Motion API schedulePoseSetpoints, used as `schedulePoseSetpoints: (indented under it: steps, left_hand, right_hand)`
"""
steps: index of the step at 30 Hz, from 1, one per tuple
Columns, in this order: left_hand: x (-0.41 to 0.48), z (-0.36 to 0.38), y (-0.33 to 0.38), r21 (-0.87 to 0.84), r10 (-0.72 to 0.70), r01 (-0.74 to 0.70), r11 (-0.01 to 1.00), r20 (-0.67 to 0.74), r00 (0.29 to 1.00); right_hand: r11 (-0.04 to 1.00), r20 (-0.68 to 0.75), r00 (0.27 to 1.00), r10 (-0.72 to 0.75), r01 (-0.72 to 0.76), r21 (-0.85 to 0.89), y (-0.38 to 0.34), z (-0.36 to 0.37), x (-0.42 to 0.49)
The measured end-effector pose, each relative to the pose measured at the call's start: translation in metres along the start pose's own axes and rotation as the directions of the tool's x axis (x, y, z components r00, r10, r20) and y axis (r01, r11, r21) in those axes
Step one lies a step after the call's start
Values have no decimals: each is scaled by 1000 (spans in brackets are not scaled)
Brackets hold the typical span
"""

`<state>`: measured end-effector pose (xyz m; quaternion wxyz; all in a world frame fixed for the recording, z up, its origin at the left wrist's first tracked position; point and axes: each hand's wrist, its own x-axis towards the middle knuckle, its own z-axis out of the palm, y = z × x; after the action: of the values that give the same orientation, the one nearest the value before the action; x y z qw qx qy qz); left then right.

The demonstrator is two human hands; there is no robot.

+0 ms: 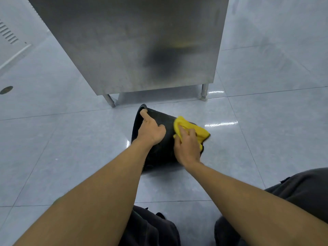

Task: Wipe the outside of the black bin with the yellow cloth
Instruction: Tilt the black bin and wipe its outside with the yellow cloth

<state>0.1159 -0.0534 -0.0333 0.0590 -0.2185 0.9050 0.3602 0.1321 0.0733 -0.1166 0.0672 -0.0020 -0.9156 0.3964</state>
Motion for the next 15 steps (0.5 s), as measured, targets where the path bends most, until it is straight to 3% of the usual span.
schedulePoseSetpoints:
  steps: [3, 7, 9, 11, 15]
  left_hand:
    - [1, -3, 2, -38, -19, 17, 999, -39, 999]
    - [4, -11, 2, 1, 15, -15, 1000, 24, 1000]
    - [4, -12, 0, 22, 40, -40, 999, 41, 998]
    - [3, -12, -2, 57, 44, -48, 997, 68, 997]
    - [-1, -12, -2, 10, 21, -22, 1000, 140, 990]
  right_hand:
    - [948, 47, 954, -295, 286, 143, -28, 5, -4]
    - [943, 32, 952, -304, 296, 155, -27, 11, -3]
    - [972, 20, 977, -210, 207, 112, -14, 12, 0]
    - [995, 2, 1000, -10, 10, 99, -1, 10, 6]
    - [910, 7, 916, 401, -399, 113, 29, 1, 12]
